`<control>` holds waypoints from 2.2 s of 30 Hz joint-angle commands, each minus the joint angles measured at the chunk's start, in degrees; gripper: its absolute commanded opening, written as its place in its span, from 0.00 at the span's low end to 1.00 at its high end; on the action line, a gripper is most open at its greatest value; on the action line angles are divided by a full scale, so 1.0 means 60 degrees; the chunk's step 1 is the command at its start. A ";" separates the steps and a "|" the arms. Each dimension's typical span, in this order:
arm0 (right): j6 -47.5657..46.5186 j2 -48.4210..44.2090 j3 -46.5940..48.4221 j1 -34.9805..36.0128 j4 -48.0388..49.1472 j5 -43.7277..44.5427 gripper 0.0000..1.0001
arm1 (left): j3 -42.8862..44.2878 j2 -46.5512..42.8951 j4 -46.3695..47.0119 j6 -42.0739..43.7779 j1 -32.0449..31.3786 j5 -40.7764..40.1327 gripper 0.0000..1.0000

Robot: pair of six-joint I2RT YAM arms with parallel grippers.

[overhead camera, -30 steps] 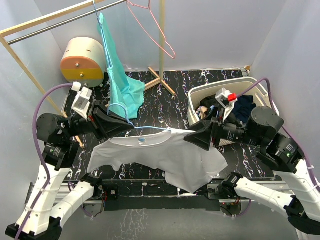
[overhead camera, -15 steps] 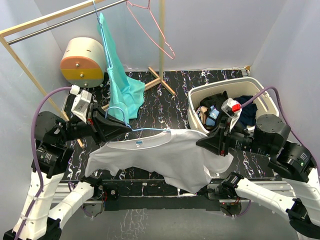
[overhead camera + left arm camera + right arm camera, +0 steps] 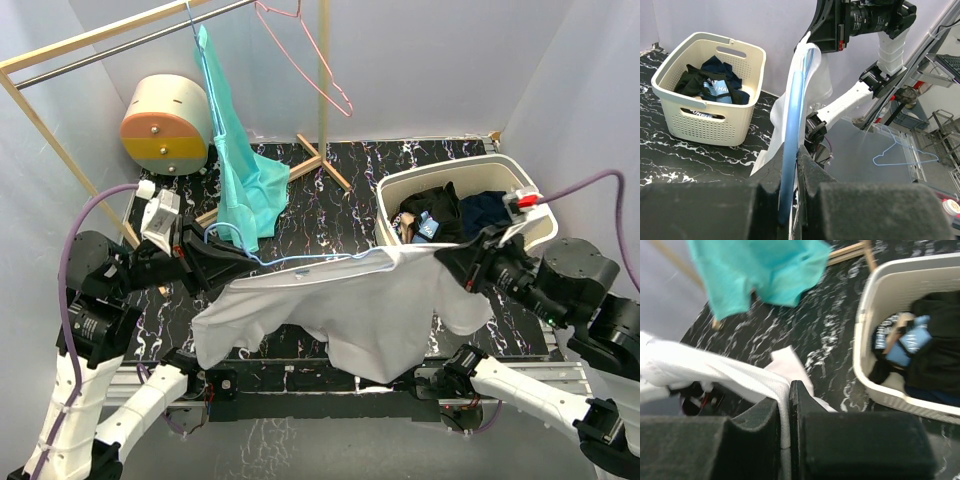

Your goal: Remove the t-shirt from the hanger

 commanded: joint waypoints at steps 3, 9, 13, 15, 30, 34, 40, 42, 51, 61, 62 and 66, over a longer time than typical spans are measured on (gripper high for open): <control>0.1591 -0.0273 0.0508 -0.0017 -0.0907 0.4544 0.08 | 0.0154 -0.0533 -0.0046 -0.0127 -0.0015 0.0062 0.00; 0.1119 0.0048 -0.0263 -0.0018 -0.0403 0.2744 0.08 | 0.0197 -0.0571 0.0024 -0.0153 -0.0013 -0.0410 0.00; 0.0223 0.0208 -0.0719 -0.0017 0.0524 -0.0169 0.12 | 0.0079 -0.0226 0.0269 -0.0105 -0.0014 -0.0962 0.00; -0.0016 0.0360 -0.0649 -0.0017 0.0607 -0.1150 0.25 | 0.0041 0.0044 0.0301 0.0056 -0.0016 -0.1243 0.00; -0.1682 0.1917 0.1733 -0.0021 0.0708 -0.6091 0.50 | -0.0518 0.2090 0.2099 -0.0439 -0.0017 0.2471 0.00; -0.2040 0.2622 0.1861 -0.0017 0.1030 -0.5971 0.54 | -0.0692 0.2026 0.2279 -0.0558 -0.0017 0.2840 0.00; -0.2621 0.3781 0.2239 -0.0017 0.1416 -0.6298 0.55 | -0.0587 0.1910 0.1877 -0.0303 -0.0016 0.2757 0.00; -0.2641 0.4042 0.2241 -0.0017 0.1518 -0.6487 0.55 | -0.0600 0.1890 0.1843 -0.0309 -0.0016 0.2740 0.00; -0.2516 0.4152 0.1614 -0.0023 0.1781 -0.7222 0.37 | -0.0557 0.1870 0.1637 -0.0165 -0.0017 0.2401 0.00; -0.2294 0.3569 0.0783 -0.0021 0.1260 -0.6623 0.08 | -0.0652 0.2071 0.2211 -0.0569 -0.0016 0.1790 0.00; -0.2278 0.3482 0.0692 -0.0019 0.1218 -0.6530 0.08 | -0.0666 0.2082 0.2277 -0.0610 -0.0016 0.1767 0.00; -0.2088 0.3141 0.0596 -0.0025 0.1093 -0.5817 0.08 | -0.0673 0.2105 0.2173 -0.0630 -0.0017 0.1414 0.21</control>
